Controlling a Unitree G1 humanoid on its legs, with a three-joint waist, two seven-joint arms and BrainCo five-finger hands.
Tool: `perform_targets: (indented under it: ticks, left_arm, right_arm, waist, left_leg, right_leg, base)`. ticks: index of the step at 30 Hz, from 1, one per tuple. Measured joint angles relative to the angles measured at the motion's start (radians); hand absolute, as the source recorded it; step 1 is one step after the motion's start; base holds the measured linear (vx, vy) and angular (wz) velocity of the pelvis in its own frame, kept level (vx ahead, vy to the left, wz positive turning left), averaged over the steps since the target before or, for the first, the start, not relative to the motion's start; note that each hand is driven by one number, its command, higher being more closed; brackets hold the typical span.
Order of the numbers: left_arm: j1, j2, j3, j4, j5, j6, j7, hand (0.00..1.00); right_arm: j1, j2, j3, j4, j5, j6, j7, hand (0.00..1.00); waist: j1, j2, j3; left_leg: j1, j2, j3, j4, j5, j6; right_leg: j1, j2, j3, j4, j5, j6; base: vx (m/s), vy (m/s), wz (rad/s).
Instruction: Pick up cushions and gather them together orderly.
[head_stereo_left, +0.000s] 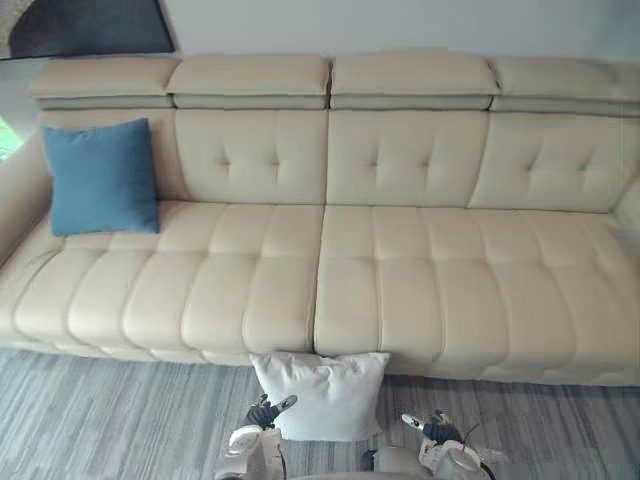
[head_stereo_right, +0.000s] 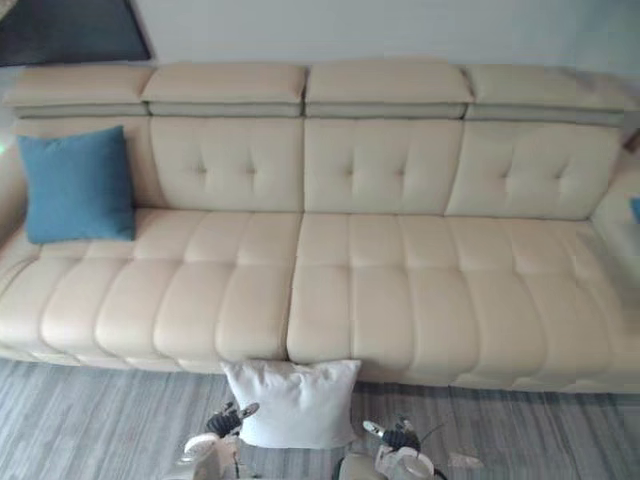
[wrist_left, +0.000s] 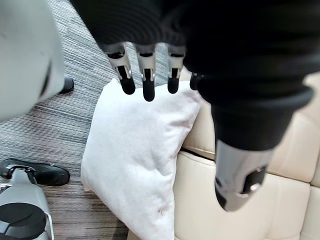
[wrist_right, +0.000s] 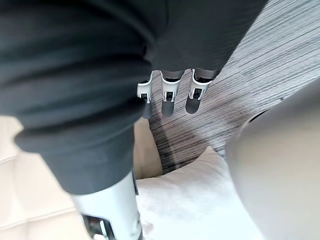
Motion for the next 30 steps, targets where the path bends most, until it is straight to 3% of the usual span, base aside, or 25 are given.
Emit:
perform_targets:
  ticks: [3,7,10,19,25,30]
  left_arm:
    - [-0.017,0.021,0.003,-0.003,-0.027,-0.001,0.017,0.00]
    - [-0.098,0.031,0.035,-0.066,-0.097,-0.012,0.067,0.00]
    - [-0.161,0.078,0.068,-0.115,-0.136,-0.018,0.099,0.00]
    - [-0.467,0.231,0.148,-0.200,-0.228,-0.028,0.151,0.00]
    - [-0.642,0.316,0.114,-0.256,-0.227,-0.028,0.152,0.00]
    - [-0.776,0.333,0.036,-0.268,-0.200,-0.029,0.178,0.00]
  right_arm:
    - [-0.023,-0.005,0.011,0.001,0.024,-0.001,-0.014,0.00]
    - [-0.112,-0.049,0.009,-0.005,0.081,-0.008,-0.040,0.00]
    - [-0.195,-0.081,0.007,-0.031,0.117,-0.020,-0.060,0.00]
    - [-0.462,-0.188,-0.013,-0.142,0.149,-0.038,-0.115,0.00]
    - [-0.657,-0.241,-0.003,-0.266,0.148,-0.046,-0.119,0.00]
    - [-0.804,-0.269,0.044,-0.311,0.149,-0.059,-0.138,0.00]
  waist:
    - [0.003,-0.006,0.024]
    - [0.012,0.031,0.100]
    - [0.012,0.027,0.176]
    - [0.014,0.009,0.288]
    - [0.015,0.009,0.360]
    - [0.015,0.010,0.374]
  left_leg:
    - [-0.059,-0.011,-0.002,0.070,-0.015,0.025]
    - [-0.312,0.002,-0.055,0.271,-0.063,0.047]
    - [-0.468,0.004,-0.081,0.388,-0.077,0.050]
    - [-0.927,0.042,-0.117,0.593,-0.057,0.072]
    - [-1.131,0.069,-0.125,0.671,-0.042,0.069]
    - [-1.265,0.074,-0.139,0.722,-0.038,0.064]
  right_leg:
    - [-0.040,-0.016,0.005,0.041,0.001,0.003]
    - [-0.243,-0.026,-0.005,0.161,-0.001,0.004]
    - [-0.384,-0.037,-0.003,0.260,-0.016,-0.001]
    - [-0.812,-0.029,-0.002,0.409,0.027,-0.024]
    - [-1.009,-0.015,-0.001,0.465,0.058,-0.043]
    - [-1.142,-0.015,-0.002,0.524,0.058,-0.043]
  base:
    - [-0.09,0.065,0.04]
    - [-0.22,0.003,0.23]
    - [-0.27,-0.029,0.16]
    - [-0.20,-0.028,0.03]
    - [-0.08,-0.002,-0.05]
    - [-0.04,-0.014,0.03]
